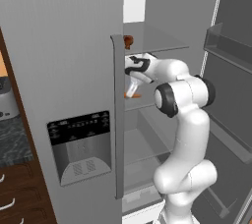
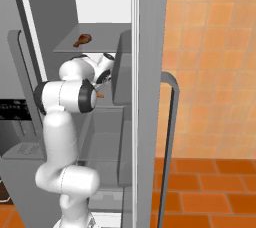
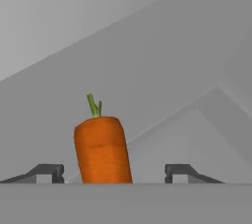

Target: Place one carrot and one chicken drumstick in each tupperware on the nearby counter, to pack two identical lunches.

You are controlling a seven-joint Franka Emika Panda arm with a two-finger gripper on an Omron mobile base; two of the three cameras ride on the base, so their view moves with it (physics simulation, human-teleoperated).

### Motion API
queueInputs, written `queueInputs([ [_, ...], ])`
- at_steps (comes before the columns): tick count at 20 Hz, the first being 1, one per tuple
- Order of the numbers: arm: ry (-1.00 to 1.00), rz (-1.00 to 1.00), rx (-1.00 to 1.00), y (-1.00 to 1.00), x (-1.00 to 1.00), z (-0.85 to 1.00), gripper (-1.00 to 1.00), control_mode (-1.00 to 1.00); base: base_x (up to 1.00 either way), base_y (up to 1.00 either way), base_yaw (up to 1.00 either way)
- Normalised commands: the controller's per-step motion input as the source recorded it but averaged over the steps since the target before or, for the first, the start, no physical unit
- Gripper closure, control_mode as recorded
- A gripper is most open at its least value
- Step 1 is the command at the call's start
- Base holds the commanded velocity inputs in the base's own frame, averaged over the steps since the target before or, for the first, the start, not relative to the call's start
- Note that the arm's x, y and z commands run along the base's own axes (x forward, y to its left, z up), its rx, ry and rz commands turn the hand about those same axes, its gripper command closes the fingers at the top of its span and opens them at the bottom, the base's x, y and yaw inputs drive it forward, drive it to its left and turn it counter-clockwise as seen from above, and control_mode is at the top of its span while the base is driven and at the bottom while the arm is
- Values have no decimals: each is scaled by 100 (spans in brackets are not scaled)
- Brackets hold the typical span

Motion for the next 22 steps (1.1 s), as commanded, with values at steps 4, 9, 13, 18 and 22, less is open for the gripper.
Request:
queueInputs([
  [4, -3, 0, 0, 15, -13, 0, 100, -100, 0, 0, 0],
  [9, -1, 0, 0, 11, -22, 0, 100, -100, 0, 0, 0],
  [13, -10, 0, -1, 2, -37, -6, 100, -100, 0, 0, 0],
  [18, -27, 0, -2, -7, -79, 4, 100, -100, 0, 0, 0],
  [22, -6, -8, 0, -14, -98, 72, 100, -100, 0, 0, 0],
])
